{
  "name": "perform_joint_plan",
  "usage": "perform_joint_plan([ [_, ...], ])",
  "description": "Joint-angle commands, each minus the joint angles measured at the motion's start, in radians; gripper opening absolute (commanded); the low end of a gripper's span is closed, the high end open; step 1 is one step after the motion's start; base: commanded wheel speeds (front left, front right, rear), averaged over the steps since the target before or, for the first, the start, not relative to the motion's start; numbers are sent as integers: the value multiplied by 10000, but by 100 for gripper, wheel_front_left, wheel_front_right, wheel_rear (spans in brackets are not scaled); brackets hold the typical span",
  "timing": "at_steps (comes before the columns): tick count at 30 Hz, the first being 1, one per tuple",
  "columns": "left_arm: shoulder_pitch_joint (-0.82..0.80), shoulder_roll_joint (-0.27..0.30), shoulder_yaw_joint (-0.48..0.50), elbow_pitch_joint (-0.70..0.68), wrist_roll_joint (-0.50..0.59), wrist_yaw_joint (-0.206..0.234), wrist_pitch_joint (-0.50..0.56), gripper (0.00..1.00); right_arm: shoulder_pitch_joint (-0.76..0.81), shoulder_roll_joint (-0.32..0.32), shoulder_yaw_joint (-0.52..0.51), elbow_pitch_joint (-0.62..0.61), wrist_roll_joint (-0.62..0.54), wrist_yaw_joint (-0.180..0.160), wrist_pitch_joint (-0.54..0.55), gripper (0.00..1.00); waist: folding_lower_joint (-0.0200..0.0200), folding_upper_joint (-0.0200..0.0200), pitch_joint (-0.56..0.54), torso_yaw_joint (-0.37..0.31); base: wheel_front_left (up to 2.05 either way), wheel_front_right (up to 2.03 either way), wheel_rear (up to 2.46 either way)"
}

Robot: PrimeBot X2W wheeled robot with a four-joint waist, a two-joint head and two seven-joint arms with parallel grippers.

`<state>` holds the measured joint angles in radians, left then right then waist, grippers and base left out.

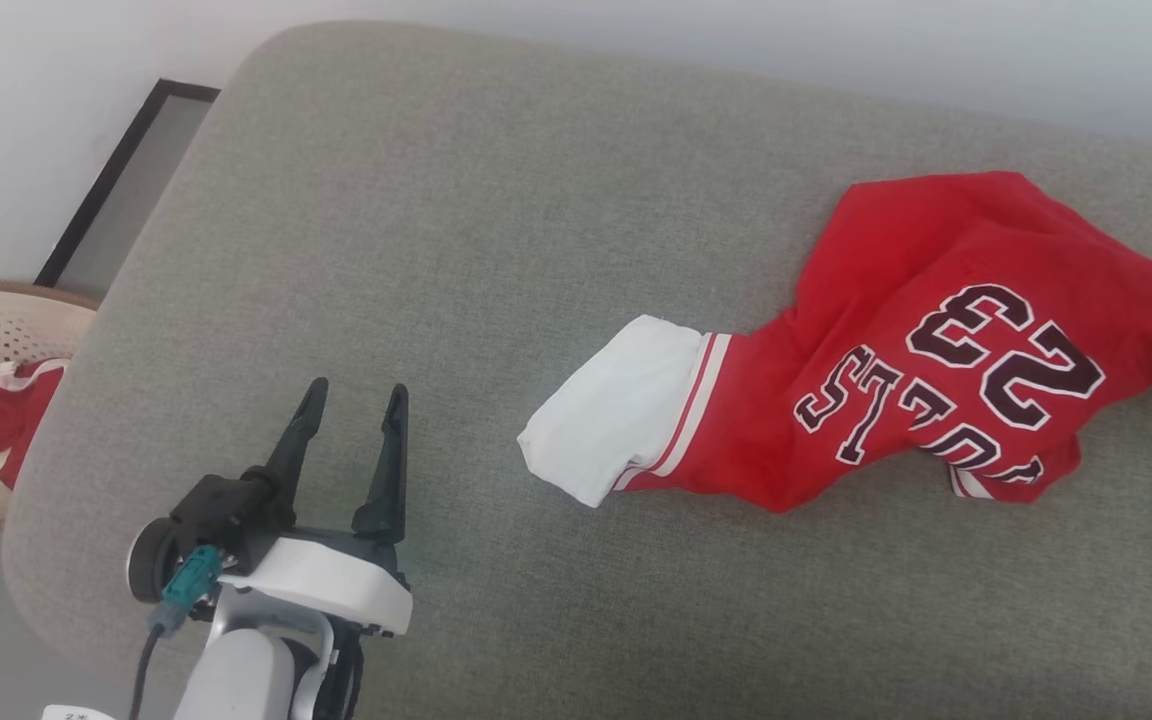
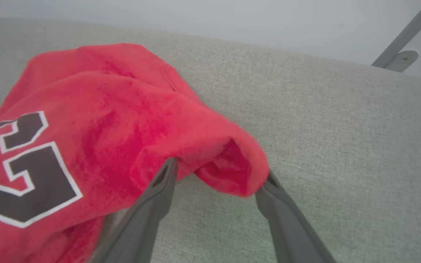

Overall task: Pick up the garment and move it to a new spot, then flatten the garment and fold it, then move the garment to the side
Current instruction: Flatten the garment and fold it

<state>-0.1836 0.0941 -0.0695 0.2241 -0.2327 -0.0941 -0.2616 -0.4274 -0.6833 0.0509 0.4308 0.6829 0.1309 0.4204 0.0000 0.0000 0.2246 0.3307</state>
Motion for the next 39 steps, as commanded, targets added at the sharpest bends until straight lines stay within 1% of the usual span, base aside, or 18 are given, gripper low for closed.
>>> perform_joint_plan([
  [1,104,74,62,-4,53,-46,-47,100,-24,98,22,28,-33,-3,-142,100,0,0,-86,-55,0,0,0],
  [4,167,118,113,-18,40,-43,-47,100,62,135,37,-90,-20,-5,-273,100,0,0,-159,-134,0,0,0],
  [9,266,327,247,-119,-31,-1,-36,100,368,324,-100,-683,-22,-5,-496,100,0,0,-322,-501,0,0,0],
  [13,215,521,281,-274,-147,-61,143,100,640,546,-289,-1304,-84,-5,-662,100,0,0,-370,-828,0,0,0],
  [14,215,521,281,-274,-147,-61,143,100,640,546,-289,-1304,-84,-5,-662,100,0,0,-370,-828,0,0,0],
  [19,41,766,185,-580,-353,-133,650,100,1052,918,-489,-2257,-252,-5,-1078,100,0,0,-340,-1337,0,0,0],
  [22,-97,925,65,-778,-539,-192,1137,100,1327,1212,-617,-2807,-465,-3,-1475,100,0,0,-300,-1690,0,0,0],
  [27,-436,1406,-201,-962,-1162,-310,2190,100,1666,1760,-770,-3510,-810,-2,-2109,100,0,0,-207,-2346,0,0,0],
  [33,-915,2224,-682,-915,-1864,-348,3859,100,1990,2409,-965,-4150,-1155,-3,-2562,100,0,0,-10,-3116,0,0,0],
  [39,-1284,2969,-903,-515,-2443,-361,5555,100,2183,2955,-1073,-4750,-1461,-3,-2987,100,0,0,322,-3835,0,0,0],
])
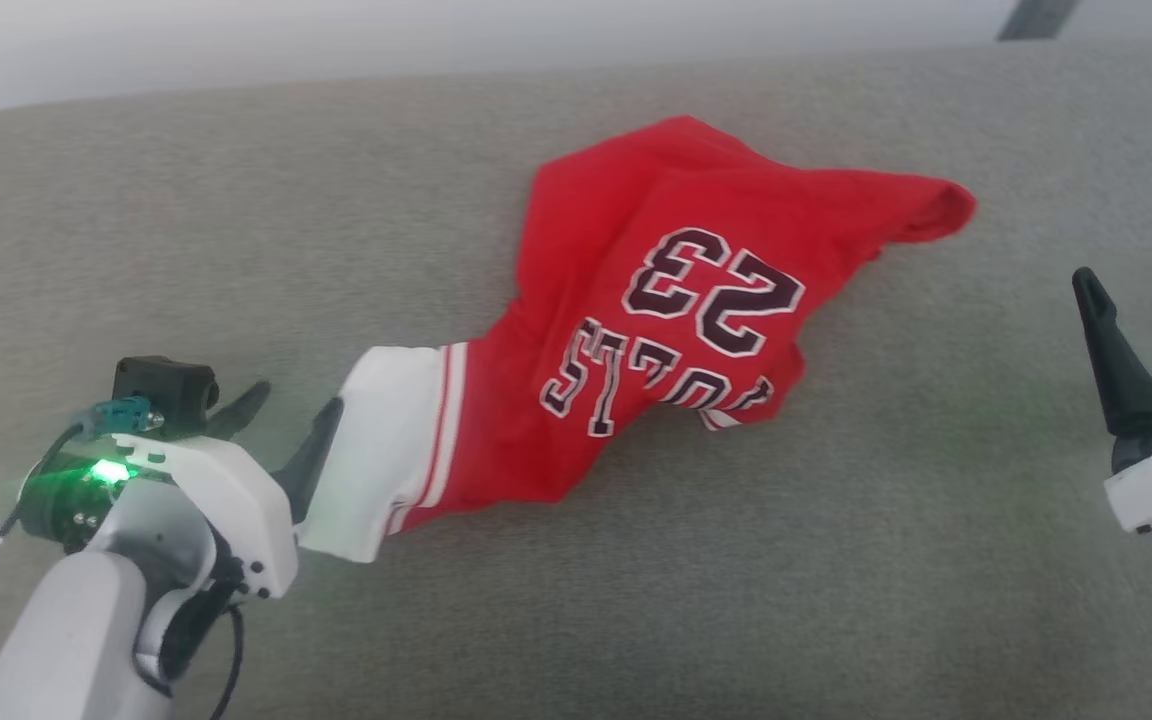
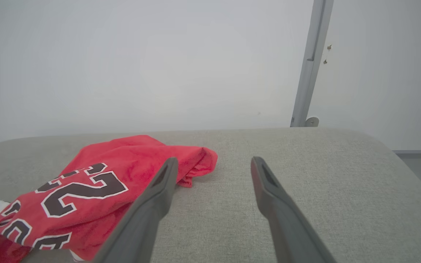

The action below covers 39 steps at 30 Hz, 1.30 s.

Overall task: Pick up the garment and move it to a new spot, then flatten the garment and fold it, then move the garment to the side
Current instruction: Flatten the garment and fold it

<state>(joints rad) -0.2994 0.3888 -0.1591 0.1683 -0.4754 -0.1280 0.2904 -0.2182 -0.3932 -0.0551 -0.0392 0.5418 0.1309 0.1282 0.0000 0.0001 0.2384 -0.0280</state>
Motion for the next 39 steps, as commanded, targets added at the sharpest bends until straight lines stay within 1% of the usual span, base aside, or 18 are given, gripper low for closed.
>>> perform_joint_plan([
  [1,-159,114,-21,131,-70,-22,289,100,106,121,-1,-151,-116,-3,-183,100,0,-1,241,-350,0,0,0],
  [5,-217,417,-51,541,-316,50,1285,100,278,457,-37,-396,-393,-3,-684,100,0,-1,429,-667,0,0,0],
  [9,-354,554,-114,926,-495,194,2185,100,405,742,-53,-483,-646,-3,-1284,100,0,-1,553,-864,0,0,0],
  [12,-335,566,-227,1248,-535,360,2813,100,525,946,-50,-459,-806,-3,-1671,100,0,-1,594,-953,0,0,0],
  [14,-329,441,-264,1429,-681,465,3204,100,572,1019,-10,-395,-880,-3,-1881,100,0,-1,600,-985,0,0,0],
  [16,-317,408,-362,1580,-790,481,3553,100,643,1088,37,-300,-862,-3,-2013,100,0,-1,598,-1003,0,0,0],
  [17,-265,377,-423,1654,-862,479,3772,94,643,1095,53,-263,-873,-3,-2045,100,0,-1,595,-1005,0,0,0],
  [18,-265,377,-423,1654,-862,479,3772,94,643,1095,53,-263,-873,-3,-2045,100,0,-1,595,-1005,0,0,0],
  [19,-221,390,-502,1699,-869,468,3944,42,644,1092,68,-219,-905,-3,-2092,100,0,-1,588,-1001,0,0,0],
  [20,-218,387,-530,1735,-919,488,4062,0,652,1088,69,-168,-926,-3,-2114,100,0,-1,572,-982,0,0,0],
  [24,-238,511,-406,1557,-943,668,4184,0,675,1006,52,-53,-978,-3,-2151,100,0,-1,470,-848,0,0,0],
  [27,-194,868,-154,1216,-817,938,4188,0,726,972,-26,-80,-995,-3,-2103,100,0,-1,370,-732,0,0,0],
  [32,240,1559,434,558,-669,1597,4400,0,884,957,-112,-159,-1056,-3,-1999,100,0,-1,210,-583,0,0,0],
  [34,483,1823,634,354,-606,1795,4455,0,931,975,-164,-201,-1040,-3,-1930,100,0,-1,168,-544,0,0,0],
  [37,830,1930,807,244,-759,1874,4454,0,1021,1014,-219,-271,-1071,-3,-1898,100,0,-1,126,-499,0,0,0],
  [39,952,1930,811,214,-801,1823,4397,0,1071,1046,-228,-287,-1076,-3,-1875,100,0,-1,114,-488,0,0,0],
])
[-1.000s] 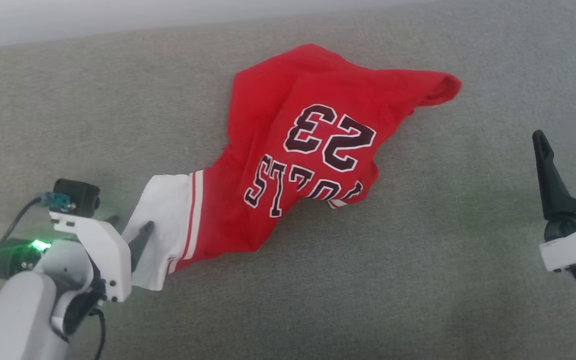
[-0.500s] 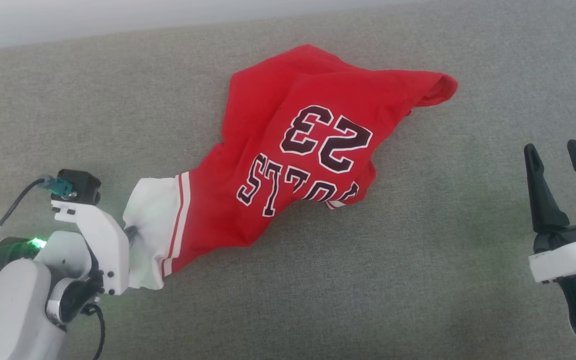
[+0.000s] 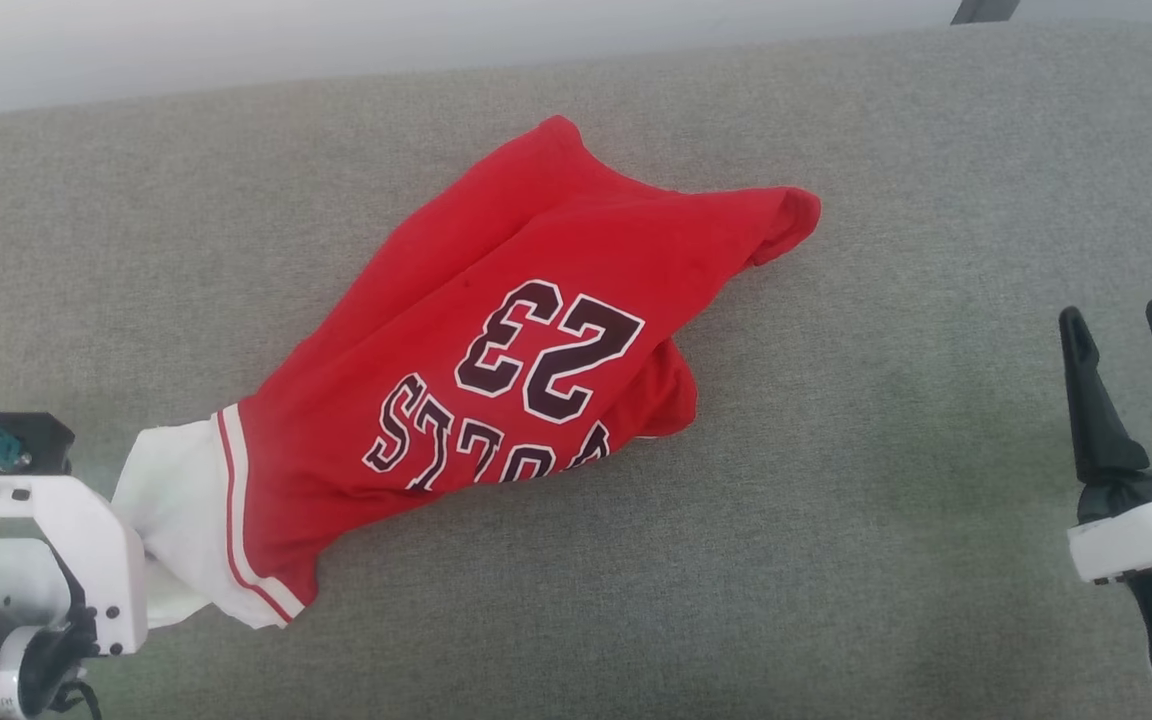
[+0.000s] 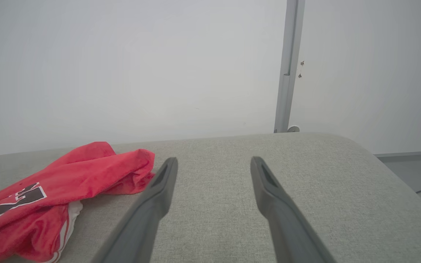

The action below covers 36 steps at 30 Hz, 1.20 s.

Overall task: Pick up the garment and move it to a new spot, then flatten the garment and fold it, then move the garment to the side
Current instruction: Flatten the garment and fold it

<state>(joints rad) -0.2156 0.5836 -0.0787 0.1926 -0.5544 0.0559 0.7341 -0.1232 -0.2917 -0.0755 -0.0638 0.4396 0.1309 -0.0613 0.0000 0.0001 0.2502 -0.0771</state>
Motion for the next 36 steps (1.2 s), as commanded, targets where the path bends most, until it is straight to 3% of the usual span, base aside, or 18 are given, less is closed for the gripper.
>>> perform_joint_plan([
  [1,124,-44,-17,-48,-27,-43,-92,35,130,45,-15,-36,-61,-3,21,100,0,-1,-13,2,0,0,0],
  [2,132,-54,-28,-56,-22,-66,-164,98,126,64,8,-23,-55,-3,28,100,0,-1,-24,-6,0,0,0],
  [3,92,-69,-69,-52,-11,-72,-178,100,92,110,73,11,-5,-3,41,100,0,-1,-57,-36,0,0,0],
  [12,-1007,281,-495,-1447,333,-30,760,100,-27,214,236,178,-1,-3,-63,100,0,-1,-242,-282,0,0,0],
  [20,-2668,-160,-1635,-2715,393,-393,2009,100,-312,339,486,455,54,-3,-297,100,0,-1,-235,-731,0,0,0],
  [29,-3709,-1042,-2674,-2288,241,-768,2570,100,-830,367,1022,1023,238,-3,-603,100,0,-1,-75,-1423,0,0,0],
  [36,-3761,-1408,-3281,-1420,355,-963,2630,100,-1133,324,1335,1485,426,-3,-864,100,0,-1,93,-1816,0,0,0],
])
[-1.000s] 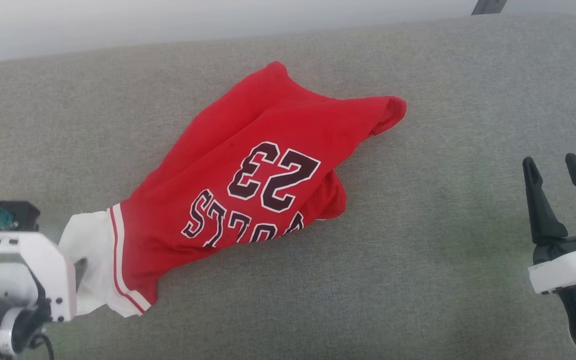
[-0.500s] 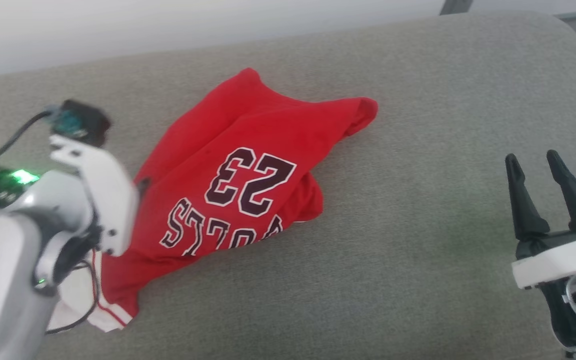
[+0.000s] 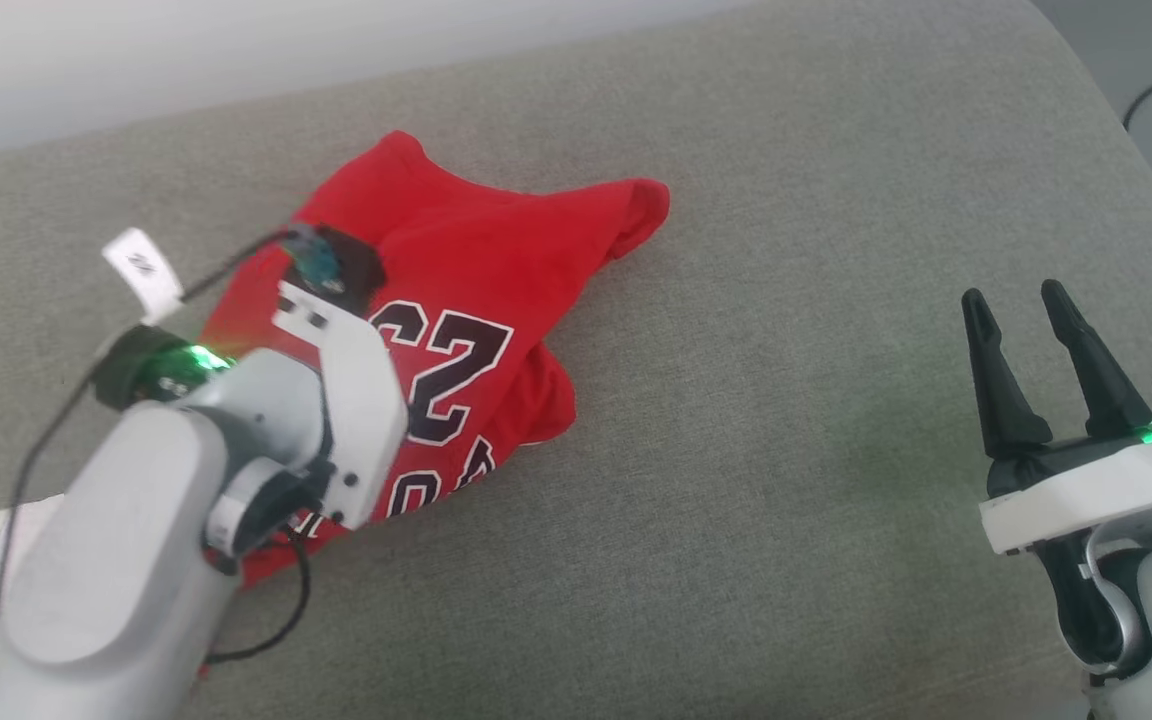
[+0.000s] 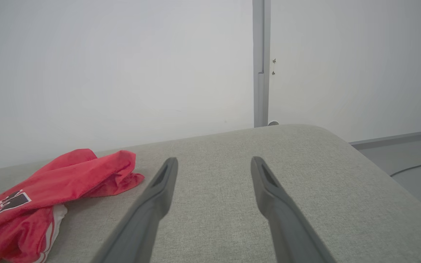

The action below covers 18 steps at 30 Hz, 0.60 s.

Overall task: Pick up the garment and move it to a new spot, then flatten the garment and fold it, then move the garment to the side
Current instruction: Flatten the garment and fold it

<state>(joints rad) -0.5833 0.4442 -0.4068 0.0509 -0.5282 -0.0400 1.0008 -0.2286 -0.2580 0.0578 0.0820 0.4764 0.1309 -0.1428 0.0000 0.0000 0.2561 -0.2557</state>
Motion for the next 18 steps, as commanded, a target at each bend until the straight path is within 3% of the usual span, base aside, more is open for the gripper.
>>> perform_joint_plan([
  [1,-45,-40,-54,183,103,-5,-72,100,-84,-25,15,73,75,-3,-91,100,0,0,58,-44,0,0,0],
  [6,-30,-178,-516,1284,282,-245,-257,100,-208,-71,91,269,153,-3,-202,100,0,0,165,17,0,0,0],
  [7,-71,-252,-537,1572,249,-209,-264,65,-232,-83,92,301,157,-3,-217,100,0,0,185,39,0,0,0],
  [8,-125,-267,-662,1811,262,-333,-296,9,-260,-92,111,330,173,-3,-234,100,0,0,206,63,0,0,0],
  [9,-206,-314,-720,2027,291,-378,-405,0,-277,-103,109,344,186,-3,-253,100,0,0,227,95,0,0,0],
  [15,-572,-586,-617,2813,47,-548,-1267,0,-323,-190,71,401,248,-3,-294,100,0,0,217,299,0,0,0],
  [18,-741,-578,-302,2759,-65,-428,-1709,0,-174,-242,-22,389,257,-3,-289,100,0,0,150,441,0,0,0],
])
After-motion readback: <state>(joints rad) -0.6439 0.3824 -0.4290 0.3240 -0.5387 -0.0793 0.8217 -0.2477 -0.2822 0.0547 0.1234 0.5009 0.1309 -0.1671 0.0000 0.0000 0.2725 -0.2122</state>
